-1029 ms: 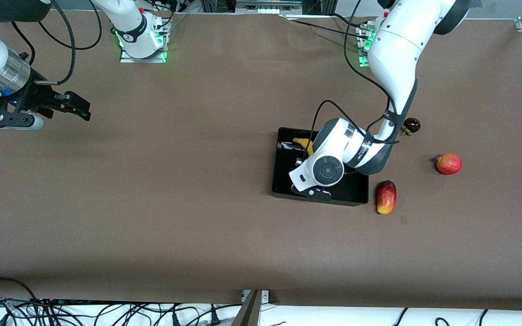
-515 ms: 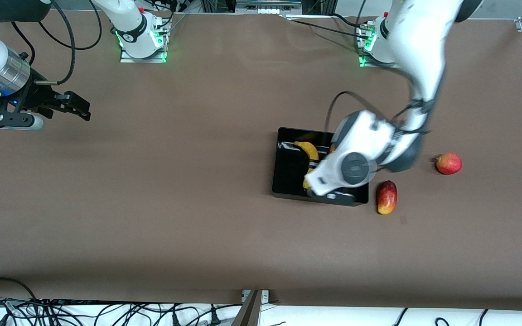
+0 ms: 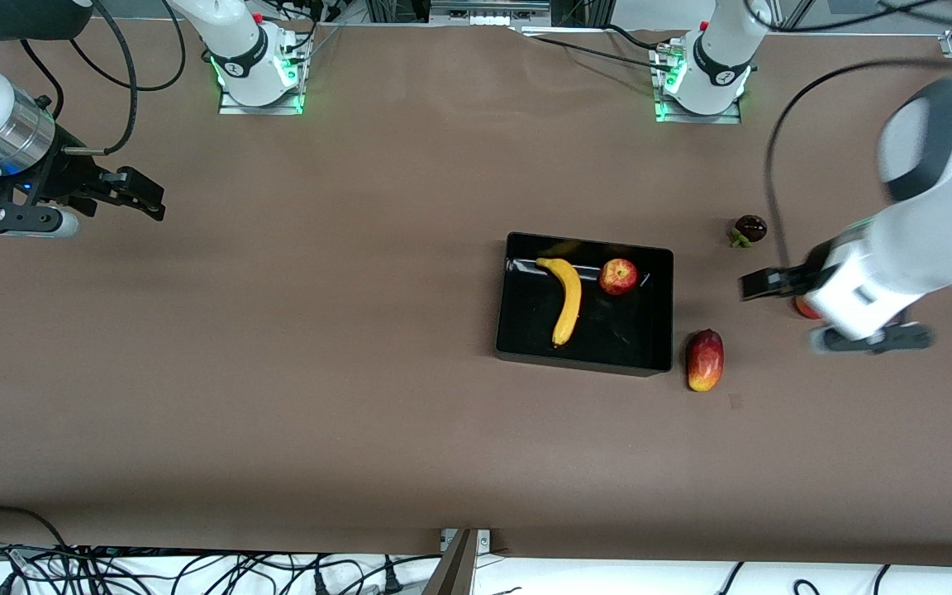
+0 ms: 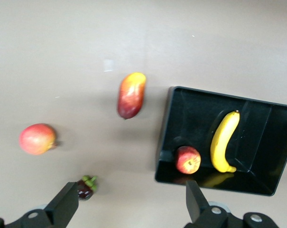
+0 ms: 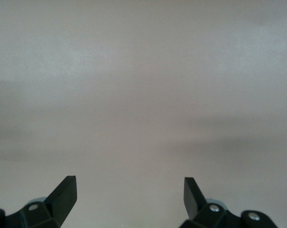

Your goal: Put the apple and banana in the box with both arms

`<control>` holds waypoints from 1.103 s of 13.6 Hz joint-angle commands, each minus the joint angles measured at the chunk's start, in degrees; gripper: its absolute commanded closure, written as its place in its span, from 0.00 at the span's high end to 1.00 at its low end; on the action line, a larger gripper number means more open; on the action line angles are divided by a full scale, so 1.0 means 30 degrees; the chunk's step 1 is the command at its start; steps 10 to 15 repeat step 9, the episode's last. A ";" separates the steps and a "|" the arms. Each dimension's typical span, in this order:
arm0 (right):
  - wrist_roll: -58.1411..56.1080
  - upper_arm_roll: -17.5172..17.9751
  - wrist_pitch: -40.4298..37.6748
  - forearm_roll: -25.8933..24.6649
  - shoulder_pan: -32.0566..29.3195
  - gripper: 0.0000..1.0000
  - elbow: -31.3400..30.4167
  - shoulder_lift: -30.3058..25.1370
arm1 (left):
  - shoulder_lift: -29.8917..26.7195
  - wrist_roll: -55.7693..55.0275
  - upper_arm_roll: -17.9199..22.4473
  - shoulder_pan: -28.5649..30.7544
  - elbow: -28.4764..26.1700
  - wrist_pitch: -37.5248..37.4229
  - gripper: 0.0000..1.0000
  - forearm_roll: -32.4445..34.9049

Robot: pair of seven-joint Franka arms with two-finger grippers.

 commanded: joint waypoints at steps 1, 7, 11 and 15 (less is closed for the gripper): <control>-0.0124 0.0065 -0.0308 -0.0301 -0.0052 1.00 0.0451 0.0169 | -0.4725 0.0536 0.0043 0.0238 -0.5114 0.0408 1.00 0.1075; -0.0095 0.0065 -0.0308 -0.0301 -0.0022 1.00 0.0451 0.0169 | -0.6674 0.0508 -0.0426 0.1673 -0.6949 0.0850 1.00 0.0901; -0.0065 0.0065 -0.0279 -0.0301 -0.0022 1.00 0.0451 0.0169 | -0.6703 0.0449 -0.0513 0.1675 -0.6978 0.0763 1.00 0.0901; -0.0065 0.0065 -0.0279 -0.0301 -0.0022 1.00 0.0451 0.0169 | -0.6703 0.0449 -0.0513 0.1675 -0.6978 0.0763 1.00 0.0901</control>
